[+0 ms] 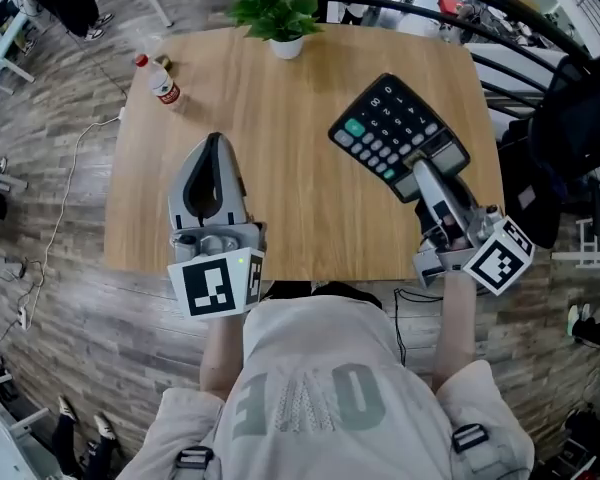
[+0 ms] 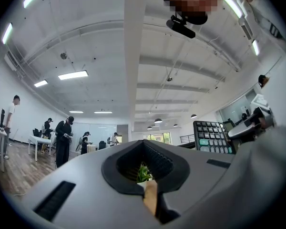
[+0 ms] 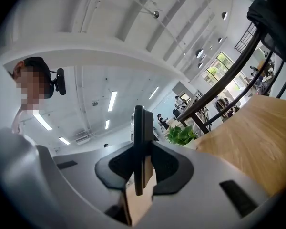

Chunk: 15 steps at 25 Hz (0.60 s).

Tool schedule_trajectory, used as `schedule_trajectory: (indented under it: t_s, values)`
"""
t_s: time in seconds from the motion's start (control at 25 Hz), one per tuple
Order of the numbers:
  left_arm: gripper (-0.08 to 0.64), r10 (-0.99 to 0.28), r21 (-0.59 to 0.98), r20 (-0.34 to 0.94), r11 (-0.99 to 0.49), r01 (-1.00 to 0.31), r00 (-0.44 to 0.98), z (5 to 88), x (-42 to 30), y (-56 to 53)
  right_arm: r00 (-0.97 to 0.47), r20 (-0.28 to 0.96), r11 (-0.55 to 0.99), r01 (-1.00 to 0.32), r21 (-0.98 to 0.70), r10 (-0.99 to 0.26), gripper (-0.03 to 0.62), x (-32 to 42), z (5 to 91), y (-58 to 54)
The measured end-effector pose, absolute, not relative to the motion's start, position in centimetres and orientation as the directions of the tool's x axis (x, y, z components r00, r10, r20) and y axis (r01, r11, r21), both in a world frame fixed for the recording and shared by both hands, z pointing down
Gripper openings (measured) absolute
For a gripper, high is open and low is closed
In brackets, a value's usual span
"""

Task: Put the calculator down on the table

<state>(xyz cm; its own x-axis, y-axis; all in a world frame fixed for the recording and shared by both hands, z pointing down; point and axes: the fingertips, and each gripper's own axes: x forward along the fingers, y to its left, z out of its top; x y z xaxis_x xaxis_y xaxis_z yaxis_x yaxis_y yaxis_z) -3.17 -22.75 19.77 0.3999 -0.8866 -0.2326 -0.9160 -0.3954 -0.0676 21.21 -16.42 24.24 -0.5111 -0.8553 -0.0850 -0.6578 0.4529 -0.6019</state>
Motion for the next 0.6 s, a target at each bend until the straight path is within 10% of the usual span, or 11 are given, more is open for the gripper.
schedule_trajectory:
  t_s: [0.6]
  values:
    - [0.009, -0.888, -0.051, -0.198, -0.414, -0.909, 0.416, 21.0, -4.3, -25.3, -0.614, 0.164, 0.463, -0.719, -0.518, -0.772, 0.087, 19.1, 27.2, -19.6]
